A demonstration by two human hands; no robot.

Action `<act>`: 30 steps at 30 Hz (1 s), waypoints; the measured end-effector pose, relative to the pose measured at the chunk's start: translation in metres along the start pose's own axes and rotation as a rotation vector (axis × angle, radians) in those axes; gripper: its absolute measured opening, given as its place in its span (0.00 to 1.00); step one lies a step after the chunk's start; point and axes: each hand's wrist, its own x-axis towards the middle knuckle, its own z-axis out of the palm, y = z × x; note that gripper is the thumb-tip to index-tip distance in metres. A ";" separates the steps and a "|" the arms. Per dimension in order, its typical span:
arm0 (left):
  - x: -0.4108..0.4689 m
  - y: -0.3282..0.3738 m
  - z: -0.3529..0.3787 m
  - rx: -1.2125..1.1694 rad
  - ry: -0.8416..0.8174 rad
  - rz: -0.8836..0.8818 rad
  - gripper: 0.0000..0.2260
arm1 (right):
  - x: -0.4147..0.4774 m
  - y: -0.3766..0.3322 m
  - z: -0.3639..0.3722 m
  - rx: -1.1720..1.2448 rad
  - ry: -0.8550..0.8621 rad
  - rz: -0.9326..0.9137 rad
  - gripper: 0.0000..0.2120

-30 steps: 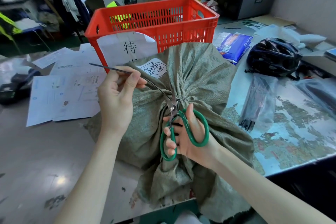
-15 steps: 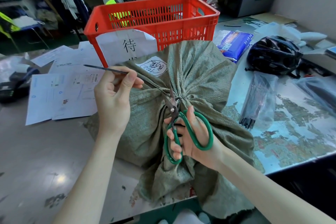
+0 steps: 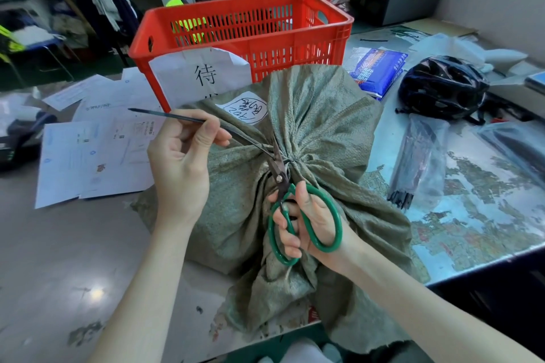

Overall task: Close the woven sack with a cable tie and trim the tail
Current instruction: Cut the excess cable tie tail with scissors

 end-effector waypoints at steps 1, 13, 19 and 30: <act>0.000 0.000 0.000 -0.001 -0.001 -0.001 0.05 | -0.001 0.000 0.001 -0.006 0.001 -0.014 0.34; 0.007 -0.010 -0.014 -0.097 0.128 -0.081 0.03 | -0.001 0.001 0.003 -0.003 0.080 -0.043 0.35; -0.004 -0.014 -0.012 -0.129 0.136 -0.136 0.04 | -0.012 -0.024 0.022 -0.200 0.089 -0.163 0.25; -0.017 -0.008 0.030 -0.391 0.118 -0.276 0.06 | -0.033 -0.083 -0.015 -0.803 0.671 -0.514 0.13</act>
